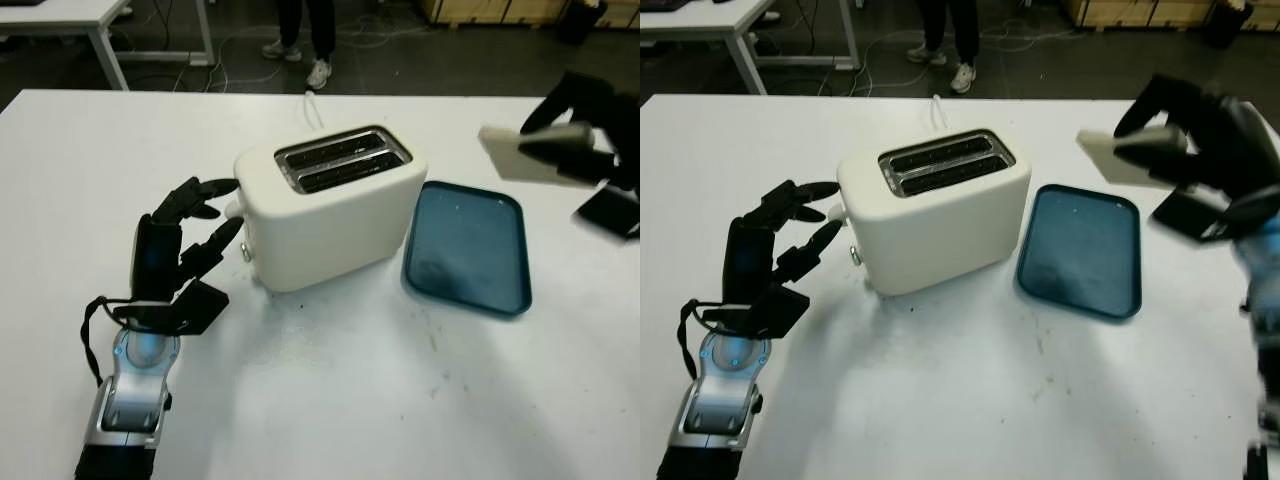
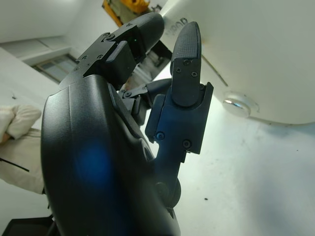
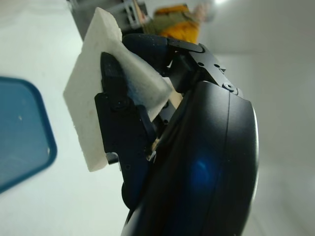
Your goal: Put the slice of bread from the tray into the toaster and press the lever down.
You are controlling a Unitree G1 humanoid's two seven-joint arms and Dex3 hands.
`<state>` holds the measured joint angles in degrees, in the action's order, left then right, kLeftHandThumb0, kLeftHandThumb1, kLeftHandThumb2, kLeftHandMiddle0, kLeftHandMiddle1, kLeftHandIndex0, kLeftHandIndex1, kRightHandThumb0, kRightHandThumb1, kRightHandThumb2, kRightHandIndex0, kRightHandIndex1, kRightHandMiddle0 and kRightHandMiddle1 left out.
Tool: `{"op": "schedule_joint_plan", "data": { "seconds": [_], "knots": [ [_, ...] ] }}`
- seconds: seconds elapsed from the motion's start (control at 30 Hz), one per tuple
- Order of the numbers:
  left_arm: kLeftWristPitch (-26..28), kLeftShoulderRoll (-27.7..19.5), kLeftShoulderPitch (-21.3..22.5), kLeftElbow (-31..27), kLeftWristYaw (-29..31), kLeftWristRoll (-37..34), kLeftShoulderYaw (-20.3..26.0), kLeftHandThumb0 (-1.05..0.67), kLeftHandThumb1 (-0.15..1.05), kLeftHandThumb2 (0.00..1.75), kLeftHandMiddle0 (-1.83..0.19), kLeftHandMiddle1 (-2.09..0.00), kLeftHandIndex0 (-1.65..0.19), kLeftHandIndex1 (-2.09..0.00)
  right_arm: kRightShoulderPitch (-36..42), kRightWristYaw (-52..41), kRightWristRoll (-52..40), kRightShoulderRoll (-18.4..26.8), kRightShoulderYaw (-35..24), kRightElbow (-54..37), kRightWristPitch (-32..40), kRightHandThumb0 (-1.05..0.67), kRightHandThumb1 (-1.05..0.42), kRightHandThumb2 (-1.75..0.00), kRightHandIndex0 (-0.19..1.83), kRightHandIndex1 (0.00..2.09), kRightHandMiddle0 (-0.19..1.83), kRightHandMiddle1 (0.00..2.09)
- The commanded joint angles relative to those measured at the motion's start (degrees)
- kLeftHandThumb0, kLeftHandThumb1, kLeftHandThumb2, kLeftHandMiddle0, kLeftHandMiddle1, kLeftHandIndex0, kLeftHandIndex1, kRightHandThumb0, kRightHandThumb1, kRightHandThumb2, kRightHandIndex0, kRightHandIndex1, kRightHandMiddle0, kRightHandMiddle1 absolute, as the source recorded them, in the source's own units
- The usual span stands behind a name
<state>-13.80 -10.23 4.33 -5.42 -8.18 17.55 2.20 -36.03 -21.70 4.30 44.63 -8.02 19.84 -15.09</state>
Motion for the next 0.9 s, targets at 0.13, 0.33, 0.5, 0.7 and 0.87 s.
{"op": "schedule_joint_plan", "data": {
  "seconds": [0.13,0.33,0.5,0.7,0.87],
  "knots": [
    [-0.3,-0.2,0.2,-0.1,0.0,0.1,0.0,-0.55,0.92,0.29,-0.36,-1.33,-0.58,-0.54,-15.0,-10.2,-5.4,-0.9,1.4,10.1,-0.8,-0.16,-0.92,-0.17,0.74,1.75,0.59,1.74],
    [-0.4,-0.2,0.1,-0.1,0.0,-0.1,0.0,-0.54,0.92,0.29,-0.36,-1.33,-0.59,-0.54,-28.1,-20.6,-11.1,-5.4,2.0,20.6,1.2,-0.30,-0.92,-0.11,0.79,1.75,0.60,1.75],
    [0.3,0.0,0.0,-0.5,-0.3,0.2,0.1,-0.54,0.92,0.29,-0.37,-1.33,-0.59,-0.54,-33.9,-22.9,-10.3,-10.6,4.4,23.9,5.0,-0.26,-0.92,-0.09,0.93,1.75,0.77,1.75],
    [-0.2,-0.1,-0.1,-0.2,-0.2,0.0,0.1,-0.54,0.92,0.29,-0.37,-1.34,-0.59,-0.53,-35.2,-24.7,-9.8,-16.8,7.5,26.0,7.9,-0.23,-0.92,-0.25,1.10,1.75,0.88,1.75],
    [0.3,0.1,-0.2,-0.5,-0.4,0.3,0.1,-0.54,0.92,0.29,-0.37,-1.34,-0.60,-0.53,-36.5,-26.2,-8.1,-19.7,9.0,33.3,6.0,-0.33,-0.92,-0.28,1.10,1.75,0.91,1.75]
  ]
}}
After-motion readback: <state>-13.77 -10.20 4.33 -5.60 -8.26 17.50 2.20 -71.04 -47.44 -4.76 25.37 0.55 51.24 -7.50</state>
